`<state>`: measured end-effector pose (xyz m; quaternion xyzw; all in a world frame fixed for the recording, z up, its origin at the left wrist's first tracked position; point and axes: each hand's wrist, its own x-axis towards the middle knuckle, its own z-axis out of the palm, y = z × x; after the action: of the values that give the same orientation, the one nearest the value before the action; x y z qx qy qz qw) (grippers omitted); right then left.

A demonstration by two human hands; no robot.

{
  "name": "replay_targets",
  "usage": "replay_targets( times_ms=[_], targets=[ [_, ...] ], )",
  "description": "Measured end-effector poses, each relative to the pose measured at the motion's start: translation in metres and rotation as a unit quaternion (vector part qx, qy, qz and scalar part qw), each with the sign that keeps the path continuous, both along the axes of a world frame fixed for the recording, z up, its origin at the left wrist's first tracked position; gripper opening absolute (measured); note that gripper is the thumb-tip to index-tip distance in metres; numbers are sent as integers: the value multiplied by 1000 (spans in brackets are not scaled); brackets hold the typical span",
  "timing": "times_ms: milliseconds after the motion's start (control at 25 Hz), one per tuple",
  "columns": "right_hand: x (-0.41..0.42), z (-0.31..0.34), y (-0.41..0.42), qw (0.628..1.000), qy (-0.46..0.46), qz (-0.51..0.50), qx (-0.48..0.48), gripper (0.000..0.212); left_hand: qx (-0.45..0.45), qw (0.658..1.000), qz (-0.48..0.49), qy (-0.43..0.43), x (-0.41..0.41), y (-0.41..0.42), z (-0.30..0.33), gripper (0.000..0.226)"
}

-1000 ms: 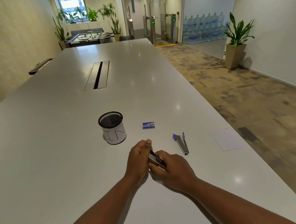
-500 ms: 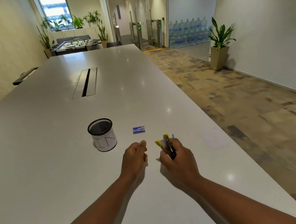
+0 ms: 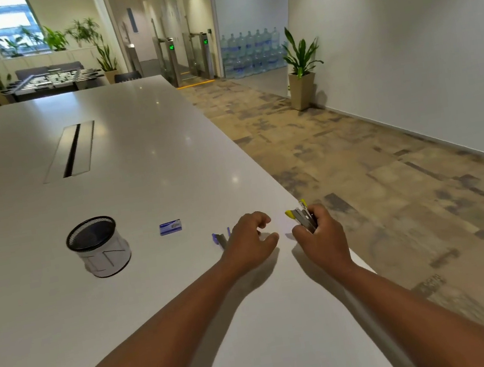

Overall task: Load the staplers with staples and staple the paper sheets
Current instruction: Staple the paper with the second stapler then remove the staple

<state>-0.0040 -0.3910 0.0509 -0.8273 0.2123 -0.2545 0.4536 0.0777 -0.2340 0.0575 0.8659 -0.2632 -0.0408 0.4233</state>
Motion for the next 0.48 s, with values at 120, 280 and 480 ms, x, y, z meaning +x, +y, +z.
replay_targets(
  times_ms=[120,280,480],
  targets=[
    [-6,-6,-22,999,8,7,40,20,48,999,-25,-5,9,-28,-13,57],
    [-16,-17,-33,991,-18,11,132,20,108,993,-41,-9,19,-54,-23,82],
    [-17,-18,-38,981,-36,29,190,20,200,977,-39,-57,23,-64,-33,99]
  ],
)
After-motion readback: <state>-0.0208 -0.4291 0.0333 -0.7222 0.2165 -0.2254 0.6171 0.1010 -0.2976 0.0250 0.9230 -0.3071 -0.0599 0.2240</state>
